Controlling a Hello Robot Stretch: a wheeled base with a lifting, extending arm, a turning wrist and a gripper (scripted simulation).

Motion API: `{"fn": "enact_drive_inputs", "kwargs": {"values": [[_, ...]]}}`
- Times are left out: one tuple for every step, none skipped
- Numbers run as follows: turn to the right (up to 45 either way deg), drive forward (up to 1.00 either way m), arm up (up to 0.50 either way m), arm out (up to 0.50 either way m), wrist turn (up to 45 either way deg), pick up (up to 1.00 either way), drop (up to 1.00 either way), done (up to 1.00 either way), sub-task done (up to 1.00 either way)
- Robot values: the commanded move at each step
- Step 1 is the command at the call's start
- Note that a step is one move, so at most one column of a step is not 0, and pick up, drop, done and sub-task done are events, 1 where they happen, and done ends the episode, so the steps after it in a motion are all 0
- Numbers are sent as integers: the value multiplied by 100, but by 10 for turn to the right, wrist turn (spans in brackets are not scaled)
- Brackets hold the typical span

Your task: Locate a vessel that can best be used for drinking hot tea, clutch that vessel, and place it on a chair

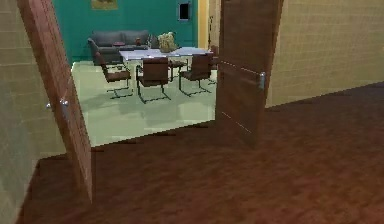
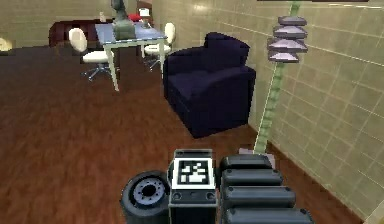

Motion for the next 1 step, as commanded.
{"fn": "enact_drive_inputs", "kwargs": {"values": [[-210, 0, 0, 0, 0, 0, 0, 0, 0]]}}
